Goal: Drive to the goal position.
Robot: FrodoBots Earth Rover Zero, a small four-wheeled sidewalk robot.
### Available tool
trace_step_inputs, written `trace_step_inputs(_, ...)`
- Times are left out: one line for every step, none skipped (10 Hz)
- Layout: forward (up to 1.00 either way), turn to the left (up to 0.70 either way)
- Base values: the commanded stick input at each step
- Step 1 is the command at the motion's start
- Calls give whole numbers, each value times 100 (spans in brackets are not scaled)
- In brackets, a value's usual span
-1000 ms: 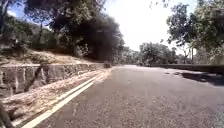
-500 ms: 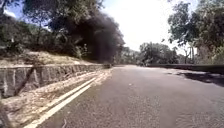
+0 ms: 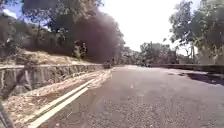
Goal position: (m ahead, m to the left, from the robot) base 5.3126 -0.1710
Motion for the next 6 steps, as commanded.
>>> trace_step_inputs(50, 0)
trace_step_inputs(50, 0)
trace_step_inputs(50, 0)
trace_step_inputs(50, 0)
trace_step_inputs(50, 0)
trace_step_inputs(50, 0)
